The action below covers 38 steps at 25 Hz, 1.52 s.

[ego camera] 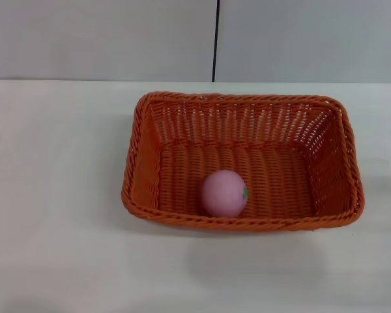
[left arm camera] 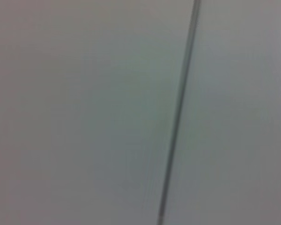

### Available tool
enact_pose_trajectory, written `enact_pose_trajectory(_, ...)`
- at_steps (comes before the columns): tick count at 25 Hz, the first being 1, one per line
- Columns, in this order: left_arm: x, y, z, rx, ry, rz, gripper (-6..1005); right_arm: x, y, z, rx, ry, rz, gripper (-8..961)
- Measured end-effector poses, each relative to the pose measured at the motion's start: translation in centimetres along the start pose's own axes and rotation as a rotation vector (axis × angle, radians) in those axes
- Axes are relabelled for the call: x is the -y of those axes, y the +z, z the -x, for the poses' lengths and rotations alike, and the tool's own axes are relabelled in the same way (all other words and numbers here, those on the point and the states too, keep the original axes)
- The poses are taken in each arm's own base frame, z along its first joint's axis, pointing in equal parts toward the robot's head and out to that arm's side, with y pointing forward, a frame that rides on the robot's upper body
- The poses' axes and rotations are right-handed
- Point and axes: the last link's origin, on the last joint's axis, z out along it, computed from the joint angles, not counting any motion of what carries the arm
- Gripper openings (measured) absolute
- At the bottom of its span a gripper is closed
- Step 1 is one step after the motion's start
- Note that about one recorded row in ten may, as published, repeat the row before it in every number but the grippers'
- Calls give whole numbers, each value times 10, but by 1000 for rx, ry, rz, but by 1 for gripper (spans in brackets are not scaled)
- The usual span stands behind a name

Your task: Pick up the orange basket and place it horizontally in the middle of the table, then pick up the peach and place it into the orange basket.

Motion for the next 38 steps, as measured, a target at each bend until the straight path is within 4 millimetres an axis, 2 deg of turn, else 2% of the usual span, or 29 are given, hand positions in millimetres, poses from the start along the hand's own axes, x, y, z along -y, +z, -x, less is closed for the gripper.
enact_pose_trajectory(2, 1, -6, 1, -32, 8, -63, 813, 3, 2, 5, 45, -11, -34, 748)
enact_pose_trajectory(6, -5, -10, 2, -50, 0, -66, 813, 5, 6, 8, 66, -57, -40, 835)
enact_pose_trajectory(12, -10, -15, 6, -49, -28, -68, 813, 4, 19, 7, 64, -163, -23, 835)
enact_pose_trajectory(18, -13, -17, 10, -29, -36, -54, 813, 1, 21, 6, 58, -183, -8, 834)
enact_pose_trajectory(29, -10, -18, 9, -32, -35, -73, 813, -7, 5, -3, 43, -118, -44, 834)
enact_pose_trajectory(38, -5, -23, 9, -21, -25, -91, 813, -9, 3, -6, 36, -100, -54, 834)
